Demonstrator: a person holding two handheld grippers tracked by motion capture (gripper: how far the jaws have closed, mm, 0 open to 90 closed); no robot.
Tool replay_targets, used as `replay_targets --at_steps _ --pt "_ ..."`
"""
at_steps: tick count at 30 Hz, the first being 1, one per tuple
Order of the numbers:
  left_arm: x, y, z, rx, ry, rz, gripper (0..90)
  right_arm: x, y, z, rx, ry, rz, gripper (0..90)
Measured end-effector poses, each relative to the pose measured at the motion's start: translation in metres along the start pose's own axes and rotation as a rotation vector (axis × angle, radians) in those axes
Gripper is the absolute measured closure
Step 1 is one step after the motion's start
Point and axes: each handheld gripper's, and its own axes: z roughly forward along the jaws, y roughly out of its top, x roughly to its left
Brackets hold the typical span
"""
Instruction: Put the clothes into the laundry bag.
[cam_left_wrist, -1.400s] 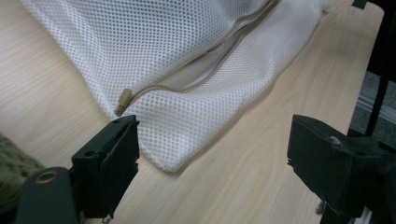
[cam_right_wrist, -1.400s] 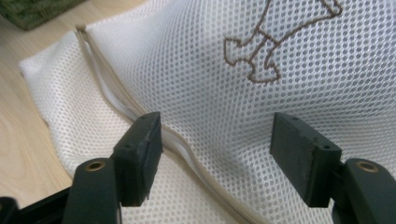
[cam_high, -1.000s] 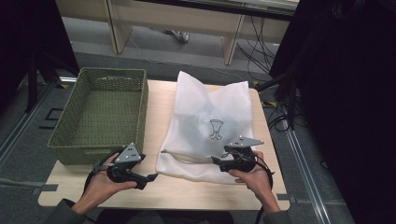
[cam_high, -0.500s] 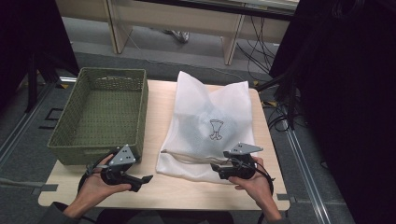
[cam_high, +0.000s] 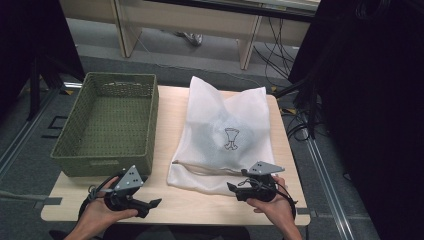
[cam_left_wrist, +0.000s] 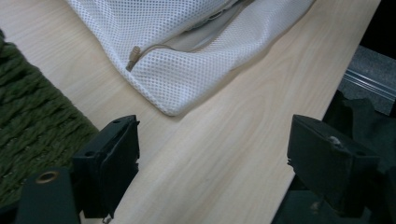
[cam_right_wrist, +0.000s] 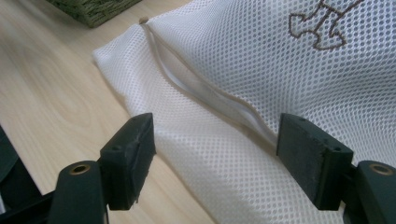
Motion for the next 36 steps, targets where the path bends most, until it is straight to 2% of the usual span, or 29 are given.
replay_targets --at_steps 2,3,7,8,10,11,12,13,16,17,18,19,25,26,27,28,29,33,35,36 --pt "-0.004 -0.001 -0.001 0.002 -0.007 0.006 16.4 0.003 -0.003 -0.002 -0.003 0.003 -0.008 29.0" --pt "-0.004 -0.001 -0.001 0.006 -0.007 0.024 16.4 0.005 -0.004 -0.003 0.000 0.004 -0.008 28.9" --pt "-0.009 -0.004 -0.001 0.024 -0.005 0.011 16.4 0.011 -0.010 -0.009 0.007 0.009 0.011 28.4" --pt "-0.009 -0.005 0.000 0.022 -0.008 0.015 16.4 0.012 -0.012 -0.010 0.007 0.004 -0.012 28.3" --pt "-0.010 -0.006 0.000 0.033 -0.001 0.012 16.4 0.015 -0.015 -0.010 0.023 0.013 -0.016 28.2" --pt "-0.010 -0.006 0.000 0.030 -0.003 0.028 16.4 0.016 -0.016 -0.011 0.028 0.016 -0.015 28.0" --pt "-0.010 -0.006 0.000 0.030 -0.003 0.028 16.4 0.017 -0.017 -0.012 0.034 0.025 -0.023 27.9" --pt "-0.013 -0.008 0.001 0.029 -0.007 0.015 16.4 0.018 -0.019 -0.013 0.032 0.023 -0.033 27.9" --pt "-0.015 -0.009 0.000 0.034 -0.006 0.017 16.4 0.022 -0.023 -0.018 0.041 0.009 -0.038 27.8" --pt "-0.016 -0.009 0.000 0.031 -0.017 0.013 16.4 0.022 -0.024 -0.018 0.044 0.011 -0.051 27.8" --pt "-0.017 -0.010 0.000 0.040 -0.005 0.016 16.4 0.023 -0.026 -0.021 0.041 0.002 -0.052 27.7" --pt "-0.016 -0.009 0.000 0.038 -0.006 0.043 16.4 0.024 -0.027 -0.021 0.038 -0.003 -0.050 27.7" --pt "-0.016 -0.010 0.001 0.041 -0.011 0.044 16.4 0.026 -0.032 -0.025 0.057 -0.004 -0.063 27.6" --pt "-0.017 -0.010 0.001 0.040 -0.011 0.024 16.4 0.026 -0.032 -0.025 0.056 -0.007 -0.066 27.6" --pt "-0.016 -0.010 0.001 0.040 -0.010 0.034 16.4 0.026 -0.032 -0.026 0.058 -0.010 -0.061 27.6" --pt "-0.016 -0.010 0.001 0.036 -0.014 0.031 16.4 0.026 -0.032 -0.026 0.061 -0.011 -0.054 27.6" --pt "-0.017 -0.010 0.001 0.034 -0.013 0.013 16.4 0.025 -0.032 -0.025 0.060 -0.009 -0.070 27.6" --pt "-0.017 -0.010 0.002 0.035 -0.005 0.010 16.4 0.024 -0.032 -0.025 0.062 -0.008 -0.071 27.6" --pt "-0.016 -0.010 0.002 0.036 -0.007 0.017 16.4 0.025 -0.032 -0.025 0.066 -0.011 -0.065 27.6" --pt "-0.015 -0.010 0.001 0.036 -0.004 0.039 16.4 0.025 -0.032 -0.025 0.065 -0.011 -0.066 27.7"
